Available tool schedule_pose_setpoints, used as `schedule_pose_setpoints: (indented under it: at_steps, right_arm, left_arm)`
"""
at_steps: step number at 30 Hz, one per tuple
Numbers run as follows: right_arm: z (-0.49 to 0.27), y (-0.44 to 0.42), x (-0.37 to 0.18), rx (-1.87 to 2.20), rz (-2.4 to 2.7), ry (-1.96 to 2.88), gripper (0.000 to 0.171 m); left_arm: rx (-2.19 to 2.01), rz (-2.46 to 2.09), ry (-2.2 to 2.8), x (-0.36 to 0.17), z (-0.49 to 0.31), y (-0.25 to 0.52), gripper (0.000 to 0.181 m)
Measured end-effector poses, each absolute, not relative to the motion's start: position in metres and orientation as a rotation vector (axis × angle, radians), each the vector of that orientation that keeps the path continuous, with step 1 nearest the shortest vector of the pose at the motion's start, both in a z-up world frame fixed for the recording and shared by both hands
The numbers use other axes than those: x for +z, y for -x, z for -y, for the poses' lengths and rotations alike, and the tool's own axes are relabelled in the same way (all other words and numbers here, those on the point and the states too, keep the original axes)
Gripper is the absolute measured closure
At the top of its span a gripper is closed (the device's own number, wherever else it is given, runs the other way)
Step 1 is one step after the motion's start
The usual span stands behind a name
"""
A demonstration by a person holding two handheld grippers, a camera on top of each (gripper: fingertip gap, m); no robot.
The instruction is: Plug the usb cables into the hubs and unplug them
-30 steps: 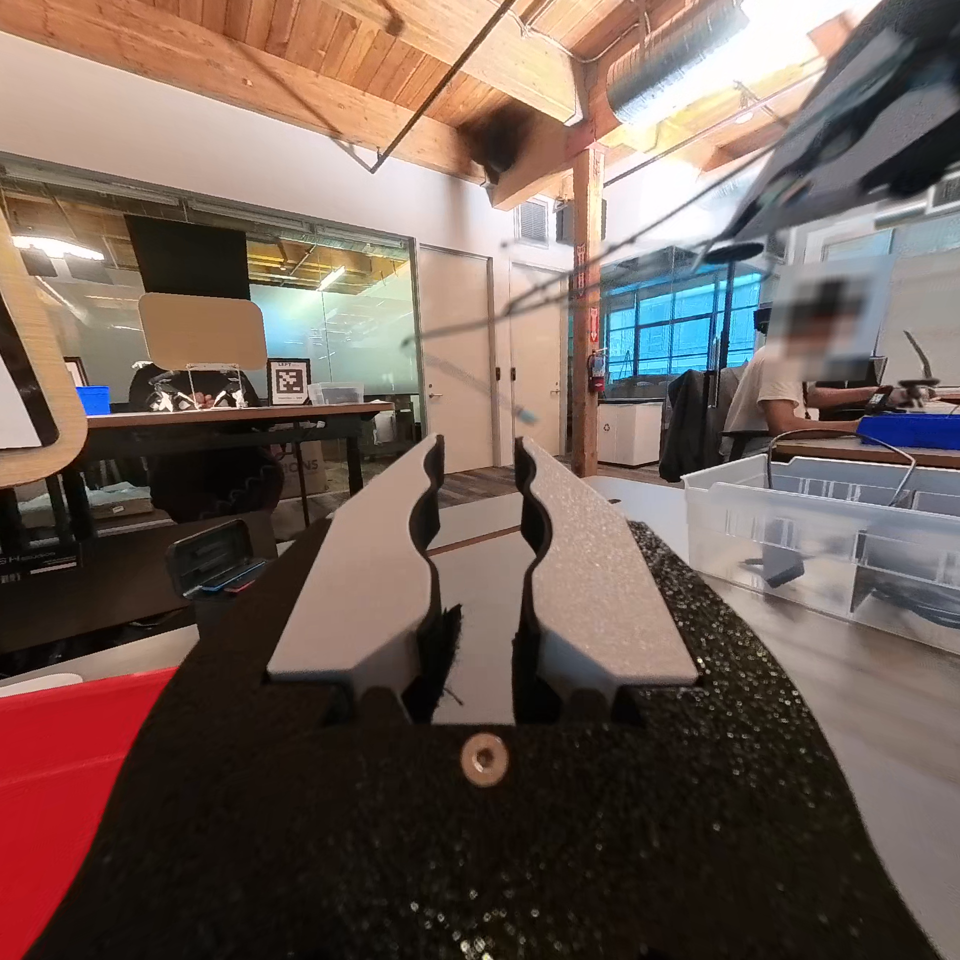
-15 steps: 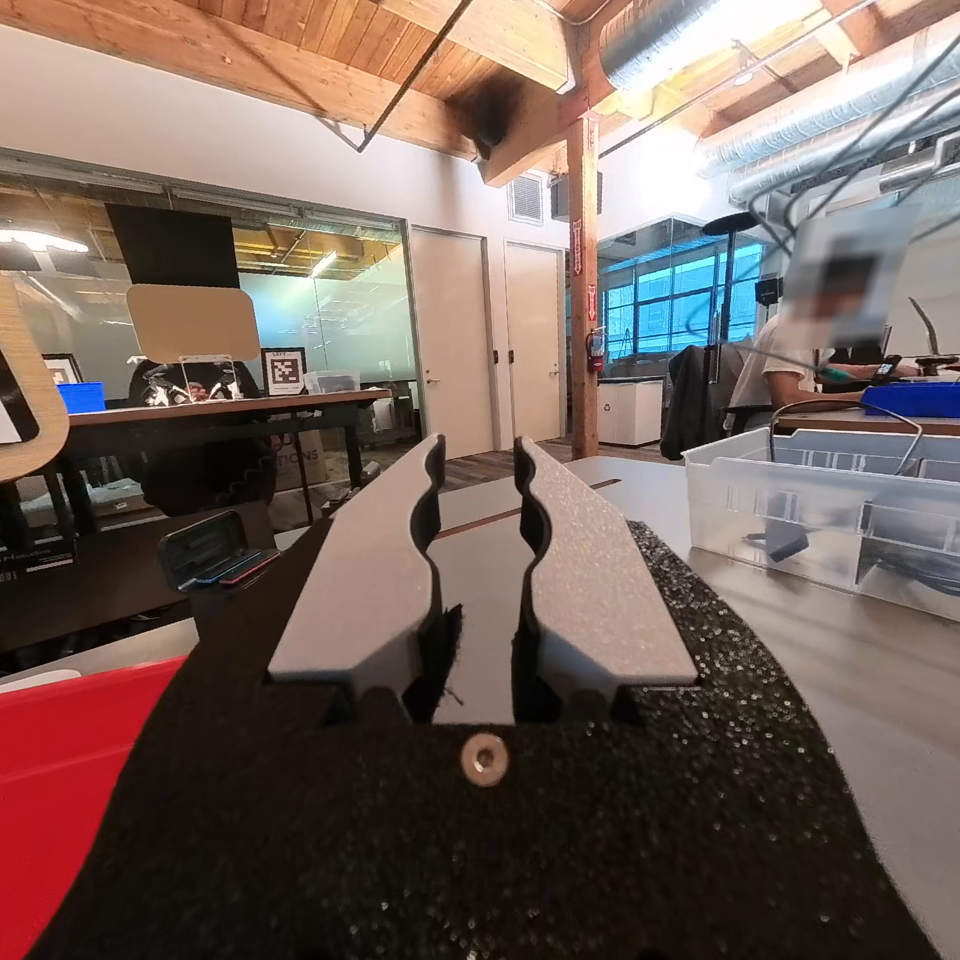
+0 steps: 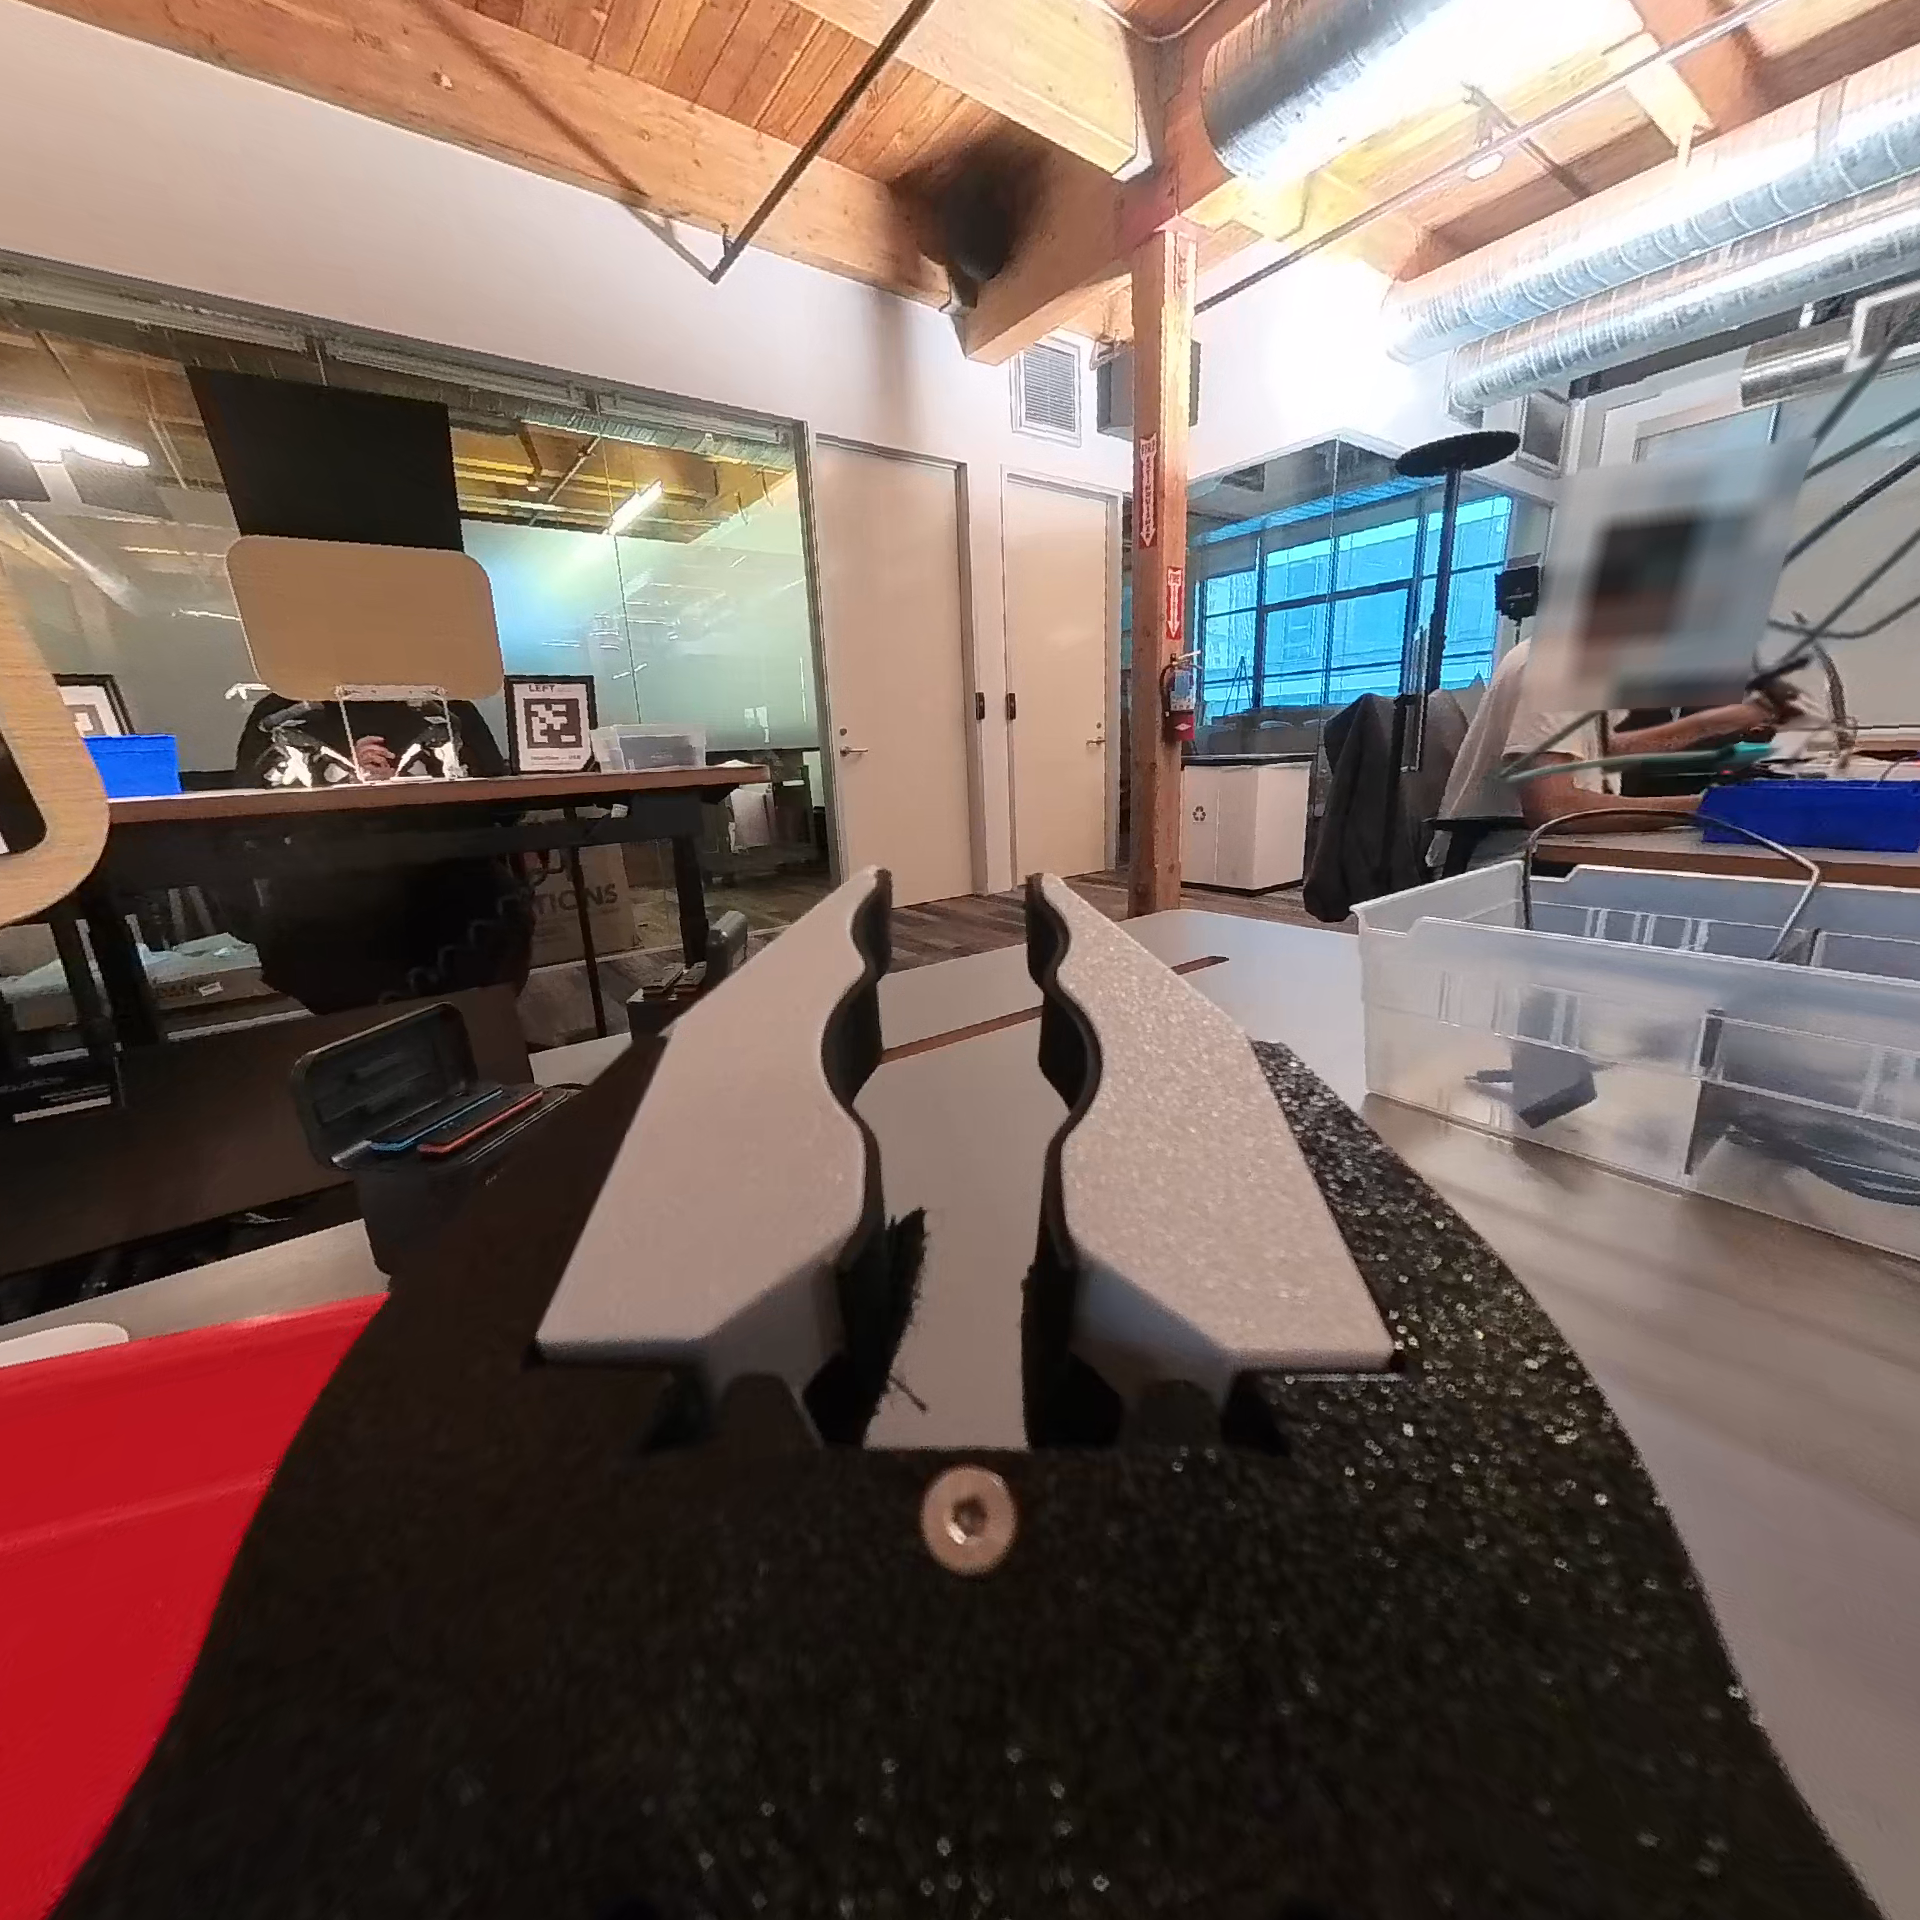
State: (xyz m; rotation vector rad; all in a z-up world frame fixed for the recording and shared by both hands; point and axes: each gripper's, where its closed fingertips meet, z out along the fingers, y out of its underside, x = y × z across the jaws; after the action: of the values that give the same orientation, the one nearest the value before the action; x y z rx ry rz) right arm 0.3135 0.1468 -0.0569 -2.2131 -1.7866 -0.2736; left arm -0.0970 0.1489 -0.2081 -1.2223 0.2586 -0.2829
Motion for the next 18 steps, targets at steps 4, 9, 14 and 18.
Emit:
schedule_pose_setpoints:
  at_steps: [4, 9, 14, 18]
  right_arm:
    - [-0.109, -0.321, -0.044, -0.232, 1.768, 2.254, 0.17]
    - [-0.061, -0.317, -0.044, -0.095, 1.825, 2.349, 0.17]
    - [-0.056, -0.324, -0.084, -0.132, 1.94, 2.48, 0.17]
    - [-0.077, -0.337, -0.133, -0.275, 2.015, 2.565, 0.171]
  left_arm:
    - [-0.289, -0.259, 1.235, -0.212, -0.151, 0.096, 0.158]
    - [-0.286, -0.26, 1.24, -0.213, -0.152, 0.096, 0.158]
    - [-0.284, -0.261, 1.24, -0.213, -0.152, 0.096, 0.158]
    - [-0.296, -0.252, 1.247, -0.214, -0.153, 0.097, 0.158]
